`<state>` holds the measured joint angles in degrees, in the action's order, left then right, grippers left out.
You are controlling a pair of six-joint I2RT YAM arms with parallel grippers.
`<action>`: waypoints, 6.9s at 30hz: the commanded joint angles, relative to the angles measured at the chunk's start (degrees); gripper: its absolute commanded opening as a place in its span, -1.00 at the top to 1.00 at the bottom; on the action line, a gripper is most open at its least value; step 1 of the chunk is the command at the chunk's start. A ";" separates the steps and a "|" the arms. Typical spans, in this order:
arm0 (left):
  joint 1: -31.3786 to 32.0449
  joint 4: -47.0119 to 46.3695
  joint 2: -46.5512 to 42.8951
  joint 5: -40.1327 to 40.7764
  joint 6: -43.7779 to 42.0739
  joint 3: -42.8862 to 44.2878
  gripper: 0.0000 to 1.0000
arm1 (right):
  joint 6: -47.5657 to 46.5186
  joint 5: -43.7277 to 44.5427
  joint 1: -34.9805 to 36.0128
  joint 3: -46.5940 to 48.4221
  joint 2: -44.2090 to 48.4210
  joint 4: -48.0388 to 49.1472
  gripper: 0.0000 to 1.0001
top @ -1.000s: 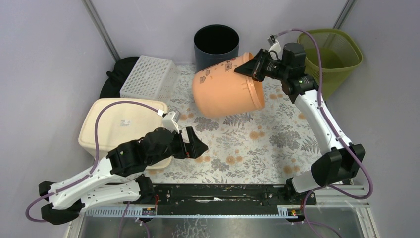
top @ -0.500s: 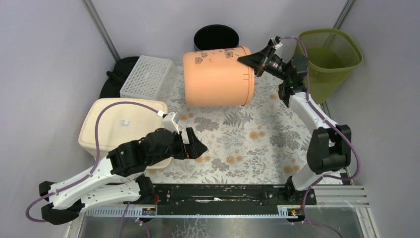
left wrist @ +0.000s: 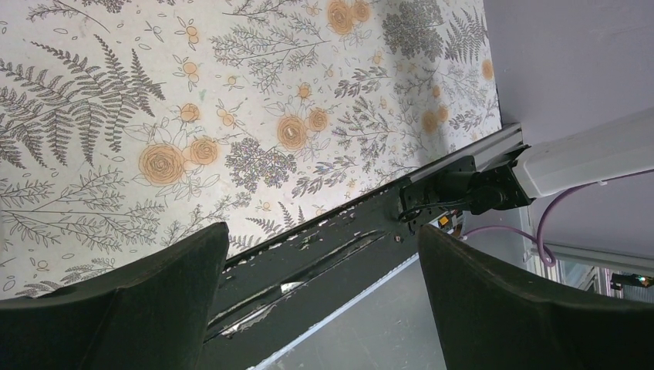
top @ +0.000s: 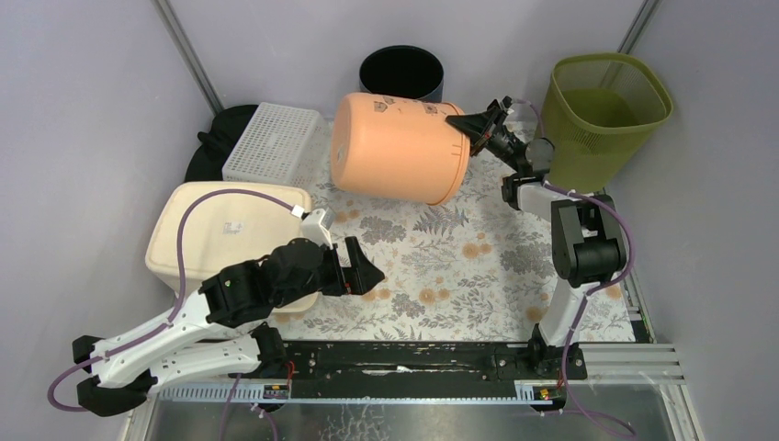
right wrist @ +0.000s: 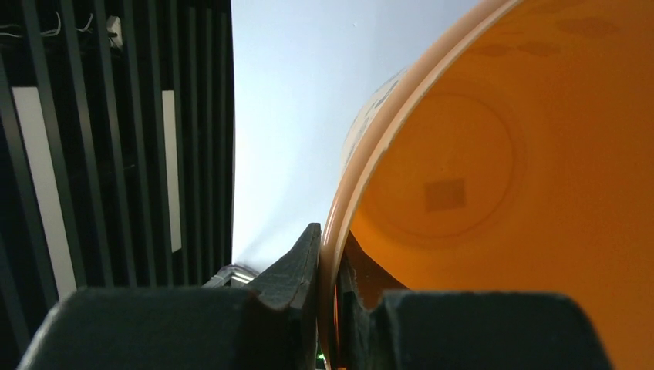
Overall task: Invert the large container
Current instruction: Turn the container upside down at the center of the board, then move the container to the center of the board.
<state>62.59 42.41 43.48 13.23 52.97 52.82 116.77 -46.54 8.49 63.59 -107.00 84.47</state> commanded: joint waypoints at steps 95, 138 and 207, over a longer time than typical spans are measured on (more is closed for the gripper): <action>0.08 2.24 -2.52 3.16 -0.50 2.69 -1.00 | -2.09 3.62 4.48 -12.82 -19.56 13.71 -0.18; 0.14 1.27 -2.02 1.99 0.12 1.50 -1.00 | -25.16 -0.48 -2.48 -27.03 -10.44 -13.47 -0.49; 0.08 2.21 -7.28 5.47 3.32 9.22 -1.00 | -99.58 39.50 45.88 -8.23 27.07 -104.29 -0.99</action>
<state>62.59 44.77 37.50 16.56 55.40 61.71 19.22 -9.93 51.22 50.35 -75.16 -22.63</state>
